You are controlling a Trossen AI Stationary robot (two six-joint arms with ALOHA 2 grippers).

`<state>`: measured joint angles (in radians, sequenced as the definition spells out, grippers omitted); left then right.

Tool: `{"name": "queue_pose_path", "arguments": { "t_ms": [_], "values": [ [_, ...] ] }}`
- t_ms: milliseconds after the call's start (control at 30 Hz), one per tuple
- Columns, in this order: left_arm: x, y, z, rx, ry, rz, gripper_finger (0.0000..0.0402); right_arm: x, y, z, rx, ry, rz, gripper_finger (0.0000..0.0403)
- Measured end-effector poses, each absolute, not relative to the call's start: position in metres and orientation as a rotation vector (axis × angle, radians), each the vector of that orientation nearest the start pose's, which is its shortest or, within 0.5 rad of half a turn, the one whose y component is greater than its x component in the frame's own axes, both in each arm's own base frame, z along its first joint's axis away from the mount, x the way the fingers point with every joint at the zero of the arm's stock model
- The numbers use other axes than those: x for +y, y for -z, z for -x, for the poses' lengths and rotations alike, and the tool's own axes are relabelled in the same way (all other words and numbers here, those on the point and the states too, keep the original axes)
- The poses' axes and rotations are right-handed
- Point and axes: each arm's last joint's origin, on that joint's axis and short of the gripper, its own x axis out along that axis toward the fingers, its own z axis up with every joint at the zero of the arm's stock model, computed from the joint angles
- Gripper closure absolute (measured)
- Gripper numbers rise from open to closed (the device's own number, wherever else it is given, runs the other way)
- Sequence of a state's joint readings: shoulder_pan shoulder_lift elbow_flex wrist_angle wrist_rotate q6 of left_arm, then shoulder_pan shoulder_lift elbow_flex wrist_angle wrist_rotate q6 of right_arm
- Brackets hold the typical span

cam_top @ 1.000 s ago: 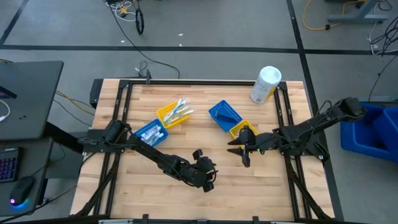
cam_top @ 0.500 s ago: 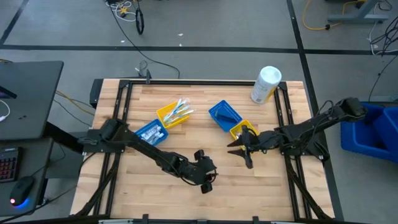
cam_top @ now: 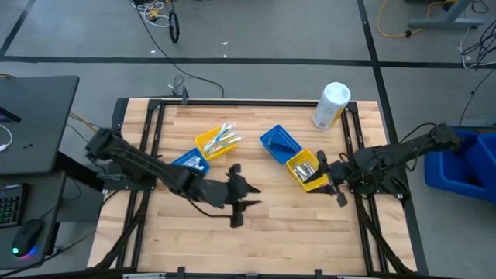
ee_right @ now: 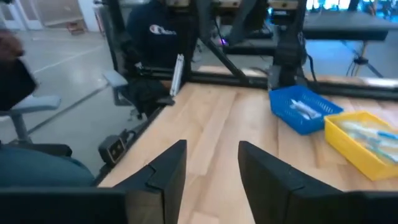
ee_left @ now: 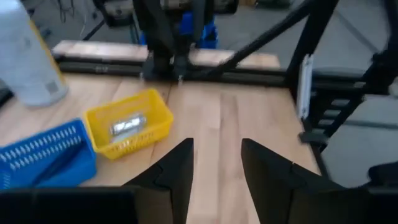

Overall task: Pick & Place Travel size toiletries
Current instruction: Return to Home Position

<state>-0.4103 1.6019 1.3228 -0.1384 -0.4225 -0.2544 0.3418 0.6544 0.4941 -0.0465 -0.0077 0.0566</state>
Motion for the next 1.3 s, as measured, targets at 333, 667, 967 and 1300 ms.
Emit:
{"name": "queue_pose_path", "arguments": {
  "t_ms": [333,667,967,1300],
  "values": [
    [-0.097,-0.375,-0.282,0.365,-0.114,0.135,0.0258,0.046,-0.278,-0.126,0.098,-0.379,0.058,0.0251],
    [-0.06,-0.368,-0.218,0.278,-0.187,0.147,0.0258,0.043,-0.276,-0.12,0.12,-0.372,0.055,0.025],
    [-0.039,-0.284,-0.18,0.019,0.002,0.161,0.0255,0.04,-0.28,-0.112,0.074,-0.37,0.075,0.025],
    [-0.02,-0.225,-0.149,-0.114,0.038,0.162,0.0258,0.033,-0.248,-0.096,0.052,-0.327,0.027,0.0244]
  ]
}}
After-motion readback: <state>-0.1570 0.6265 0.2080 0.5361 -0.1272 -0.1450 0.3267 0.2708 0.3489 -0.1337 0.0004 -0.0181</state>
